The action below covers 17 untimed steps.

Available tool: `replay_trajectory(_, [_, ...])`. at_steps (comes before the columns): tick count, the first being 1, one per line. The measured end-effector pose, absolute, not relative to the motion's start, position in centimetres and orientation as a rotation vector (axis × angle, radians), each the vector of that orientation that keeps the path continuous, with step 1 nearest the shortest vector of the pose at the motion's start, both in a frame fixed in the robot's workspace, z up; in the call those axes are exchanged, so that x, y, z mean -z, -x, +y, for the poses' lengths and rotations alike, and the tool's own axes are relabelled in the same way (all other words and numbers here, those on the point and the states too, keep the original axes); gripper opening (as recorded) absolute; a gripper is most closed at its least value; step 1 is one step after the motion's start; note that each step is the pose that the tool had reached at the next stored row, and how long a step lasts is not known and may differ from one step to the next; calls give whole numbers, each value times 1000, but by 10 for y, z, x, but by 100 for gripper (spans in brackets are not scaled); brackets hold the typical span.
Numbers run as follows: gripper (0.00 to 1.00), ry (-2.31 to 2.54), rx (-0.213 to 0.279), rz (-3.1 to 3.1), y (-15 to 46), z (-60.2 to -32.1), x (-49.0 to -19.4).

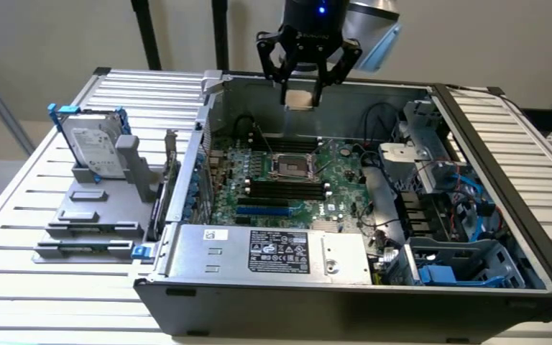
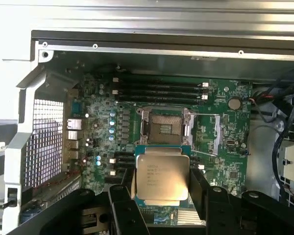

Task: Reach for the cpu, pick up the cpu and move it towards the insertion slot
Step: 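Pick up the cpu and move it towards the insertion slot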

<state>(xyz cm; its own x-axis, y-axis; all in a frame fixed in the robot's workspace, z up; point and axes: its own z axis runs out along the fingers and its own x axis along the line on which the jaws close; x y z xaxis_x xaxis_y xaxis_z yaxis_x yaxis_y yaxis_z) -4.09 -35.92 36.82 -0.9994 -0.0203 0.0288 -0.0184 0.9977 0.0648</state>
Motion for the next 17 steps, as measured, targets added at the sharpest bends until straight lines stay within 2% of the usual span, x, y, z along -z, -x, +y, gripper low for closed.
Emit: replay_trajectory(17, [54, 13, 102, -3148, 41, -355, -366])
